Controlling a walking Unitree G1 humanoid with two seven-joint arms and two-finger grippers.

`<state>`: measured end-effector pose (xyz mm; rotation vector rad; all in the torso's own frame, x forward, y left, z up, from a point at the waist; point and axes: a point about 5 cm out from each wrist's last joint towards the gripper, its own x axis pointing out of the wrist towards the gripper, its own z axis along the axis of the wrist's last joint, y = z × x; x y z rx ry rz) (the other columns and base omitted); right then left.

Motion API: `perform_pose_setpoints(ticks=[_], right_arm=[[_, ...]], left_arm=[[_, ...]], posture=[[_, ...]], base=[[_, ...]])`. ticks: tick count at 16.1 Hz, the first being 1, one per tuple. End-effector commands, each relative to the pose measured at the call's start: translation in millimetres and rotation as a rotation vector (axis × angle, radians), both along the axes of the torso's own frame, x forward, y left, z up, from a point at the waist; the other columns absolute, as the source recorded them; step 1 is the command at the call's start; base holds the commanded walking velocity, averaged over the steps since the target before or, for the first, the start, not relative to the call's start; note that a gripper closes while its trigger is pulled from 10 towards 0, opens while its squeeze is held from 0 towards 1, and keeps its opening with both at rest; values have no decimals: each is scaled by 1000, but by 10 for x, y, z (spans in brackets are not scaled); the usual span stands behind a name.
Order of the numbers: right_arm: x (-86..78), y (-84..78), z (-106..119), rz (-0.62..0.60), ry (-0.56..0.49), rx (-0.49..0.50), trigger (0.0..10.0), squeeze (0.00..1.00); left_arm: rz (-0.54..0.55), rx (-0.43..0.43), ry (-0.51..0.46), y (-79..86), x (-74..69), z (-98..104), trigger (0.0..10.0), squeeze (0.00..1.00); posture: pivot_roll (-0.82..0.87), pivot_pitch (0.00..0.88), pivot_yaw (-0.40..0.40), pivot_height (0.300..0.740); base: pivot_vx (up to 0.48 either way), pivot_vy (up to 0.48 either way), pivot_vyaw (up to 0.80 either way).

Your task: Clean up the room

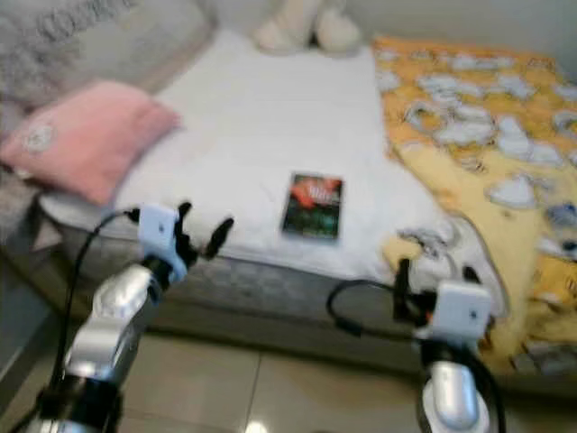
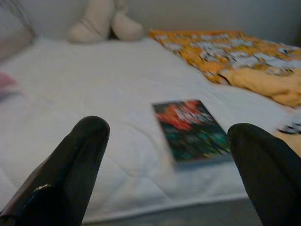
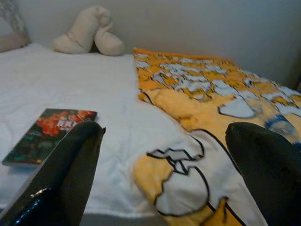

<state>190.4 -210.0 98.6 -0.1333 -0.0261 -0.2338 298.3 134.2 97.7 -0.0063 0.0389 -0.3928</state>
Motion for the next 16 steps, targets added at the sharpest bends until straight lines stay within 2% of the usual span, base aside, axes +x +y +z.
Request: perform_pose_setpoints(ticks=[1, 2, 6, 12, 16], right_arm=[[38, -13, 40, -8, -8, -12, 10000, 0], [55, -27, 50, -17, -10, -15, 10000, 0], [84, 1, 30, -12, -3, -21, 10000, 0], [89, -4, 16, -23, 2, -12, 10000, 0], [38, -6, -2, -28, 26, -25, 10000, 0]], left_arm=[[-5, -16, 8, -1, 14, 31, 10000, 0], [-31, -28, 5, -84, 43, 64, 10000, 0], [-62, -35, -2, -196, 118, 113, 10000, 0], [-42, -53, 3, -220, 189, 150, 10000, 0], [-33, -50, 18, -209, 220, 129, 10000, 0]], posture=[[-64, 0, 38, 736], [-69, 0, 40, 736], [-82, 1, 56, 736], [-88, 7, 65, 736], [-100, 19, 70, 736]], base=[[480, 0, 0], [480, 0, 0], [480, 0, 0], [480, 0, 0], [480, 0, 0]])
